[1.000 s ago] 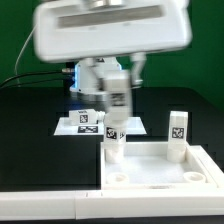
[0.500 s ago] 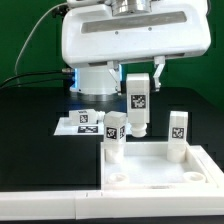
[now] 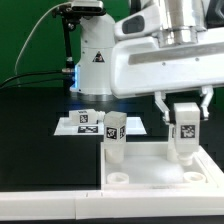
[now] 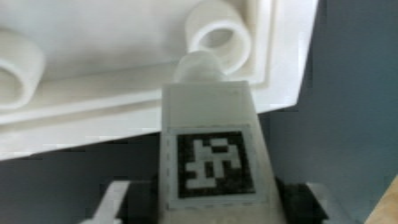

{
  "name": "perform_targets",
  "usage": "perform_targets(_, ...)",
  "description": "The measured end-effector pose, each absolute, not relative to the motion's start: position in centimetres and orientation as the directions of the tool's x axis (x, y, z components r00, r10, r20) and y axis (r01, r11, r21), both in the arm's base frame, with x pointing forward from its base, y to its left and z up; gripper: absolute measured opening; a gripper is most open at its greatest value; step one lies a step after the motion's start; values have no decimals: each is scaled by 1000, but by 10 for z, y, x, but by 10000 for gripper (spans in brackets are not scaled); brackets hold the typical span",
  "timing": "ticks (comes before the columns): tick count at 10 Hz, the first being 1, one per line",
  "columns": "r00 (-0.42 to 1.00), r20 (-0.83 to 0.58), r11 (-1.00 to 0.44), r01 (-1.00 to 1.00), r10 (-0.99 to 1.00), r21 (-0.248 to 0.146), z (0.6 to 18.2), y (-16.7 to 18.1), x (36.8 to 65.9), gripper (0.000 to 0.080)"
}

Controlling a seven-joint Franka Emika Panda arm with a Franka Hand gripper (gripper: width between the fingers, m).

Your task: Assemble square table

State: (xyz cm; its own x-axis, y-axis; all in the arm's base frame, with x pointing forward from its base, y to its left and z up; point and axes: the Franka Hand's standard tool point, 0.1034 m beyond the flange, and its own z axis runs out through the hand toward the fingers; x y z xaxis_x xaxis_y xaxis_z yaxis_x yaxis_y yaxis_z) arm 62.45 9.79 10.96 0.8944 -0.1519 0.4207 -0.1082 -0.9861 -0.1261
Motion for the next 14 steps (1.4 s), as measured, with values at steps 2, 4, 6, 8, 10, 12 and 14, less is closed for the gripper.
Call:
perform_targets(2, 901, 411, -988, -97, -139, -120, 98, 105, 621, 285)
perform_targets(4, 888, 440, -989, -93, -135, -116, 93, 105, 624, 285)
perform_targets(6, 882, 452, -989, -89, -132, -116, 93, 108, 626, 286)
perform_targets(8, 881, 456, -990, -89, -130, -111, 84, 108, 625, 286)
perform_targets(10, 858, 498, -990, -84, -128, -109, 82, 109, 628, 286)
perform_targets(12, 831, 539, -990, -91, -136, -109, 82, 110, 631, 286)
perform_targets(14, 826, 548, -990, -88, -132, -106, 82, 110, 632, 287)
